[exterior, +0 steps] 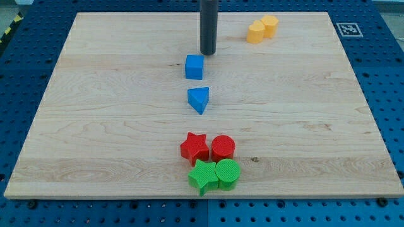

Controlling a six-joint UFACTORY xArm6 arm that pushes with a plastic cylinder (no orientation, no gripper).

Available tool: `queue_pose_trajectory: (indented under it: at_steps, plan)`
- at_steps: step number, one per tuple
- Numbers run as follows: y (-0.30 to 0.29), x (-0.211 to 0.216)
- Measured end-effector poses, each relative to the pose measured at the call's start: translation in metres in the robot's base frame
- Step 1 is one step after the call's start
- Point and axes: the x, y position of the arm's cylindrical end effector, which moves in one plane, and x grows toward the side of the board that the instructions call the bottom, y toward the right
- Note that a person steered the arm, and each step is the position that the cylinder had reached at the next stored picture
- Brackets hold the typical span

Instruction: Slide the blue cube down a bit

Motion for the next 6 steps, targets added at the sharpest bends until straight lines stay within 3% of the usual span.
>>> queue_pose_trajectory:
  at_steps: [6]
  plan:
    - [-0.018, 0.046]
